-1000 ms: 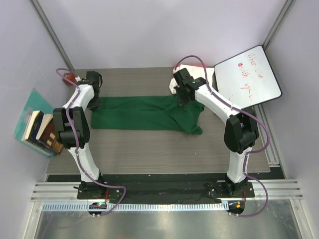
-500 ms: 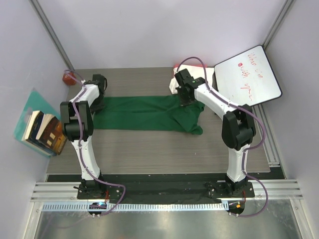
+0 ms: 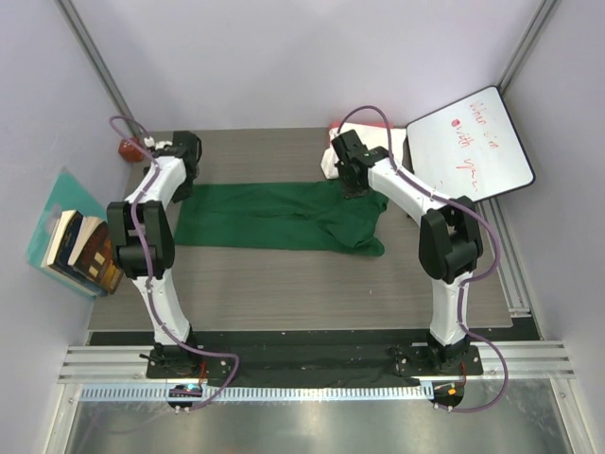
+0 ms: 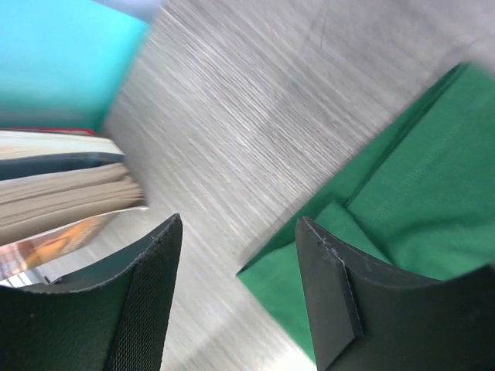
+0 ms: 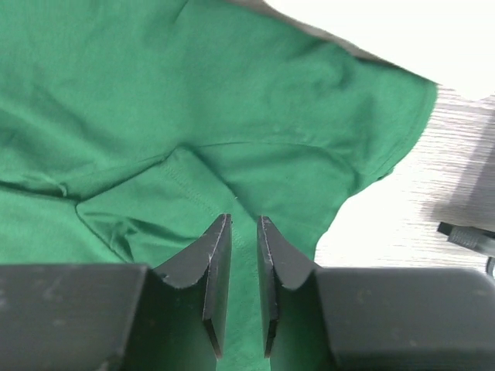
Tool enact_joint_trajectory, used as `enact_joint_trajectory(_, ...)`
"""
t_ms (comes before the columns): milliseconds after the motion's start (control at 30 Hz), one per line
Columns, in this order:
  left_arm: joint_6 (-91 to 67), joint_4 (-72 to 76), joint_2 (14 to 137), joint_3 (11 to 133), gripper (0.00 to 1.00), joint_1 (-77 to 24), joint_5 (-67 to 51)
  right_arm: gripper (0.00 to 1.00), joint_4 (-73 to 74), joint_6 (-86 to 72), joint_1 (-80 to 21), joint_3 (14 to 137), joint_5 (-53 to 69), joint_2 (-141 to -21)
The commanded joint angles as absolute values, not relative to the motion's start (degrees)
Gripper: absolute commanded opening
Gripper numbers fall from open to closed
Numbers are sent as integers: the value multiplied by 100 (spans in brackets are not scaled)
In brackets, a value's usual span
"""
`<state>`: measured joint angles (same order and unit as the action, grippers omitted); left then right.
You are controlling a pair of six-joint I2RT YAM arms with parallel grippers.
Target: Fold and stack the t-shirts
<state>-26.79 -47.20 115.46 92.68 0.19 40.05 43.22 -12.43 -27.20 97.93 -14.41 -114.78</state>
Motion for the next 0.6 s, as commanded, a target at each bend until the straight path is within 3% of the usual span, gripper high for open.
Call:
enact_joint_trajectory(0, -2760, -4702, 10750, 9290, 62, -237, 4413, 25, 4069, -1266, -2681, 10020, -1609, -10891)
enact_joint_trajectory(233, -2838, -4632, 10362, 8658, 62, -1089, 2910, 29, 4394, -1344, -2944, 9204, -1308, -9871)
enact_joint_trajectory(567, -3269, -4439, 11074, 7885, 61, -1793, 2356, 49, 4298, -2153, -2988, 7112, -1476, -7832)
